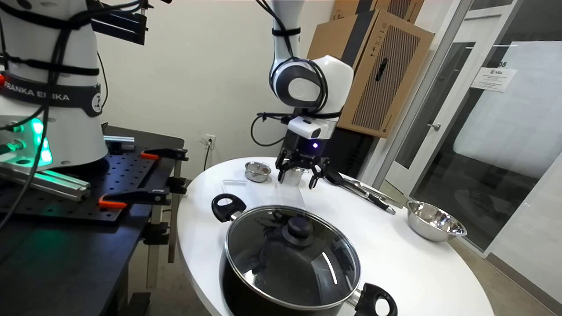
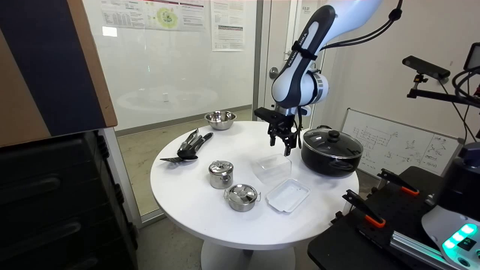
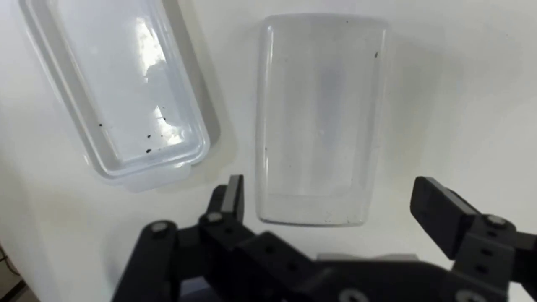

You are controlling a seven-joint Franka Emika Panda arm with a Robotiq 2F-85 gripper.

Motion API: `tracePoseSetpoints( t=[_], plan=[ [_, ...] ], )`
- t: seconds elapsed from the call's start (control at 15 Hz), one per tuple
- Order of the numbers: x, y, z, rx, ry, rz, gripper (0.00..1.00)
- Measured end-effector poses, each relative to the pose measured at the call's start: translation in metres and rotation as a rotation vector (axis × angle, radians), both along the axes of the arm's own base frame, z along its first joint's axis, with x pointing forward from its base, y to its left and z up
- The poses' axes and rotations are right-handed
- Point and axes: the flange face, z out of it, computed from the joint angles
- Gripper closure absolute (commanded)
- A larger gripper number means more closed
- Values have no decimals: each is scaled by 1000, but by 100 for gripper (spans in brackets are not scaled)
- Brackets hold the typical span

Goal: Place the clear bowl on top of the white lid

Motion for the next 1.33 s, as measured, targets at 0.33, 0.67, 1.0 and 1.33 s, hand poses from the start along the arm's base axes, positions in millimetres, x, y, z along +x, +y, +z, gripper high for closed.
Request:
tracePoseSetpoints(
  t=[0.33, 0.67, 1.0, 1.33],
  plan=[
    [13, 1, -24, -17, 13, -40, 0],
    [25, 5, -36, -28, 10, -65, 0],
    [31, 8, -39, -30, 6, -85, 0],
    [33, 15, -30, -15, 1, -87, 0]
  ],
)
